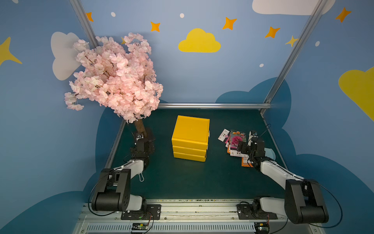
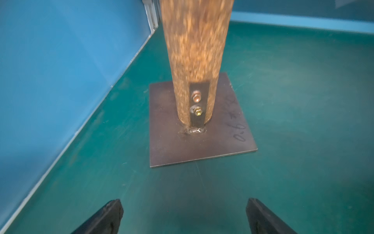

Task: Take the seed bags out of the drawer
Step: Reset both arms

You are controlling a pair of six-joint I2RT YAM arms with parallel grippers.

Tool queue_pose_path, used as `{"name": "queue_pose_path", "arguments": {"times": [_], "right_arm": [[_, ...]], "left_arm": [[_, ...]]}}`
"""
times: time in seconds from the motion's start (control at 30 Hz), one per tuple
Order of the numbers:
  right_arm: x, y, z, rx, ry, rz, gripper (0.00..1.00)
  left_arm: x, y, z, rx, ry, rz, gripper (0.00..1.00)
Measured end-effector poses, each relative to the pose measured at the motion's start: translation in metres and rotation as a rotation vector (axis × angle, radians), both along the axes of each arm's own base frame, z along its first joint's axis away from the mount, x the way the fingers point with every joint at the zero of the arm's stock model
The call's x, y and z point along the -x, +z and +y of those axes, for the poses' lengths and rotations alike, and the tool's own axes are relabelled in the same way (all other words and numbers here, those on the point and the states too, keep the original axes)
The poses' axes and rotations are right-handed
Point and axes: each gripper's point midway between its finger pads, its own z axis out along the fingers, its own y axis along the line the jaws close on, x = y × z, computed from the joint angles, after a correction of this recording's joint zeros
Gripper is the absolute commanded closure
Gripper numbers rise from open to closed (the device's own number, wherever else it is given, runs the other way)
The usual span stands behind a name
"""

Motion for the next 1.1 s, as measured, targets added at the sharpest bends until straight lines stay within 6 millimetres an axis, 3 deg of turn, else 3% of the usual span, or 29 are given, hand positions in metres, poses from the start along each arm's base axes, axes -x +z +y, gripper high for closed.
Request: {"name": "queue_pose_path", "arguments": {"times": [0.2, 0.3, 0.43, 0.67, 1.1], "right_arm": [[-0.004, -0.006, -0.013, 0.033, -0.020, -0.053, 0.01], [-0.005, -0.024, -0.015, 0.030, -0.013, -0.064, 0.02], [-0.004, -0.047, -0.008, 0.028, 0.035, -0.019, 0.01], [-0.016, -0.033, 0.000, 0.039, 0.089, -0.054, 0.02], [-0.016, -0.032, 0.003, 0.050, 0.102, -0.053, 0.02]], "left_arm": [[-0.016, 0.003, -0.011, 0.046, -0.097, -0.060, 0.00], [-0.018, 0.006, -0.027, 0.031, -0.178, -0.149, 0.00], [-0.005, -0.021, -0.038, 0.024, -0.224, -0.093, 0.00], [-0.016, -0.002, -0.038, 0.004, -0.227, -0.167, 0.00], [-0.017, -0.001, -0.037, 0.002, -0.225, -0.170, 0.00]]}}
